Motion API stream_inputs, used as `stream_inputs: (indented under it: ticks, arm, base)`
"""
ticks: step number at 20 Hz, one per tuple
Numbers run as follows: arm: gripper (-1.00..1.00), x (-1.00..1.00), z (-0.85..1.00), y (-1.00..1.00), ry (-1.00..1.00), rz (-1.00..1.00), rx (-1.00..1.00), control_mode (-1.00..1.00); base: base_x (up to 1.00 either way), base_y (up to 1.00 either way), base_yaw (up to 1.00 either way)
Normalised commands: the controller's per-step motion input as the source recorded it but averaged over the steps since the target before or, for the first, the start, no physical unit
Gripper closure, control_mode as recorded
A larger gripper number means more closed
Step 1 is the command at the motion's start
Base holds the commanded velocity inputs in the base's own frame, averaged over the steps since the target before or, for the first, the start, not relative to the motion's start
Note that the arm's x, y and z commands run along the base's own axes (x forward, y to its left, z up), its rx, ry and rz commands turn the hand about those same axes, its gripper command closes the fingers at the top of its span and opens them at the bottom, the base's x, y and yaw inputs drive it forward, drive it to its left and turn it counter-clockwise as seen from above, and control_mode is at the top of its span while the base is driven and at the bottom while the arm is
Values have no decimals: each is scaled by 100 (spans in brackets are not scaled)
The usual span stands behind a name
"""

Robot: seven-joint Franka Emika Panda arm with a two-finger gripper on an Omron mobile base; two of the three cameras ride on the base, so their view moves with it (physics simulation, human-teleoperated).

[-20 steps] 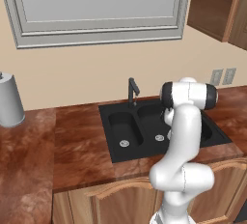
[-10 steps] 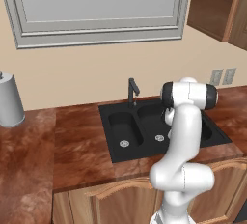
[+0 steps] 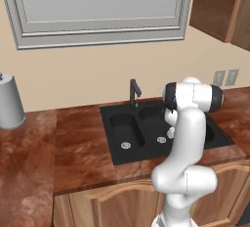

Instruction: Pick up the sponge and sponge from the sink, and place them back in the cabinet, and close the cabinet doors.

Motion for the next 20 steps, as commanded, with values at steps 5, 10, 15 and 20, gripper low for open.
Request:
stream_inputs:
  ticks: [5, 10, 15, 20]
  arm:
    - [100, 0, 41, 27, -12, 0, -1, -100]
    - [100, 0, 53, 19, -2, 0, -7, -100]
    - [100, -4, 57, 9, 0, 0, -9, -100]
    - [100, -3, 63, 2, 0, 0, -6, -100]
  base:
    - [0, 0, 0]
    - [0, 0, 0]
    - [0, 0, 0]
    - [0, 0, 0]
